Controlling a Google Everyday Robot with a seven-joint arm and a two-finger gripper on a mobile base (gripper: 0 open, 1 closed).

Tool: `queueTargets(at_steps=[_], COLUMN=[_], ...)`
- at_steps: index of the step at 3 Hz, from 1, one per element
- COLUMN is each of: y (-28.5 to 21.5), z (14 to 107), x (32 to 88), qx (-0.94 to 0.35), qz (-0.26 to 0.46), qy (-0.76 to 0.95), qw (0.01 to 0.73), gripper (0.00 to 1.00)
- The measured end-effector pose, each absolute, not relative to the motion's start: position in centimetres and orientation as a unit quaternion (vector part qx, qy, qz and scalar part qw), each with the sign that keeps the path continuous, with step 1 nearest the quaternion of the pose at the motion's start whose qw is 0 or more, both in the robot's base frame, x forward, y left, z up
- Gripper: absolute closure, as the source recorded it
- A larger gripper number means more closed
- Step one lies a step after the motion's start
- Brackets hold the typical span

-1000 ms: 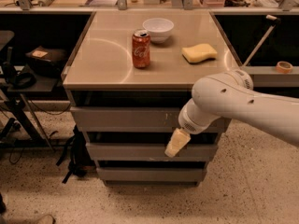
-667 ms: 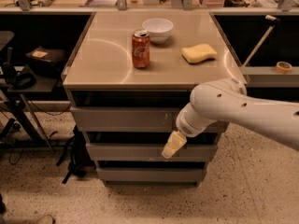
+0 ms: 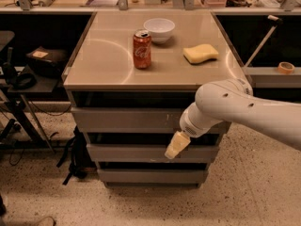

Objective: Open top drawer

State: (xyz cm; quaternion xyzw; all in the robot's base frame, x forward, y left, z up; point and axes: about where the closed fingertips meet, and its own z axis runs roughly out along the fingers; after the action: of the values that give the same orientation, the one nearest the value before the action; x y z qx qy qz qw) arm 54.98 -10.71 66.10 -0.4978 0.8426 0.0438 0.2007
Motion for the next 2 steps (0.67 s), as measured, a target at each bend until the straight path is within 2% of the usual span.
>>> queueTargets(at_steps=[2], y=[-10.33], z=[66.78], x=[54.29], qx=[-0.501], qz=[0.035], qy=[0.844], qw=[0.186], gripper=[0.0])
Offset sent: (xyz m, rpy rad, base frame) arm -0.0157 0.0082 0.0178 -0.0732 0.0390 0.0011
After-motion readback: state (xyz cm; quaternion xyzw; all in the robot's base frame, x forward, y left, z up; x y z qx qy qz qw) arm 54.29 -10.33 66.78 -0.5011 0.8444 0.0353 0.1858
